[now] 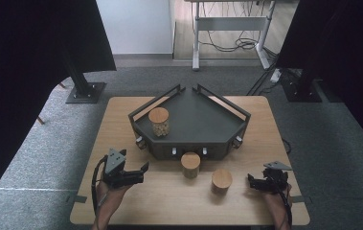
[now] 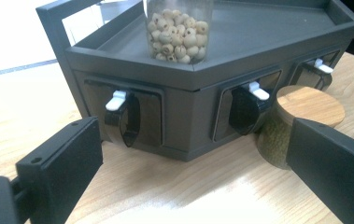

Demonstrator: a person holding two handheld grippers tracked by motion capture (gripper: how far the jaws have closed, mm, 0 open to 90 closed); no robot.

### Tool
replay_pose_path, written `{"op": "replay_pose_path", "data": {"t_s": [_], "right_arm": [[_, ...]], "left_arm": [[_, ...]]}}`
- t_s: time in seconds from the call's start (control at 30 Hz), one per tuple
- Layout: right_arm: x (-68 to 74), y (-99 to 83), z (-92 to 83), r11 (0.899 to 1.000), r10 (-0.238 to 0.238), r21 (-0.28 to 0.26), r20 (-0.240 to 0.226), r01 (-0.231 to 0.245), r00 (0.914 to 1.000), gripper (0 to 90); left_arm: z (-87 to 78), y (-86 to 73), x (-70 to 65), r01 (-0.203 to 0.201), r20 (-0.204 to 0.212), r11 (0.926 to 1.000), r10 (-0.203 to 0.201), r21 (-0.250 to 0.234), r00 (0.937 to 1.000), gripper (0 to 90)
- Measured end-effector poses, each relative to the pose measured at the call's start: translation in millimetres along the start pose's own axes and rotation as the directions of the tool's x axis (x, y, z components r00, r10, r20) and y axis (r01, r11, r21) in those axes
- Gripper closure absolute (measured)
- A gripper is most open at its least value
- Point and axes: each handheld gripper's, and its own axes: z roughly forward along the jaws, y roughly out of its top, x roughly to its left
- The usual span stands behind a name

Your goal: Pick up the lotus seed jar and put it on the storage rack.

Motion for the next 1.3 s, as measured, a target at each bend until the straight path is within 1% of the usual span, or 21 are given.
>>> {"op": "replay_pose_path", "data": {"t_s": [0.53, 0.83, 1.0, 1.3], "right_arm": [[0.5, -0.3, -0.2, 1.0, 0.0, 0.0, 0.001, 0.0, 1.0, 4.1], [0.7, -0.3, -0.3, 1.0, 0.001, 0.0, 0.002, -0.001, 1.0, 4.1], [0.8, -0.3, -0.4, 1.0, 0.001, 0.0, 0.002, -0.001, 1.0, 4.1], [1.1, -0.3, -0.5, 1.0, 0.002, 0.001, 0.002, -0.002, 1.0, 4.1]], "left_arm": [[-1.7, -18.3, 1.5, 0.023, -0.001, 0.9993, -0.023, 0.028, 0.9997, 3.6], [-3.6, -24.7, 1.5, 0.028, -0.002, 0.9989, -0.028, 0.037, 0.9996, 3.6], [-4.1, -27.7, 1.0, 0.023, -0.005, 0.9987, -0.023, 0.046, 0.9997, 3.6], [-4.4, -34.2, 1.2, 0.035, 0.001, 0.9978, -0.035, 0.056, 0.9994, 3.6]]}}
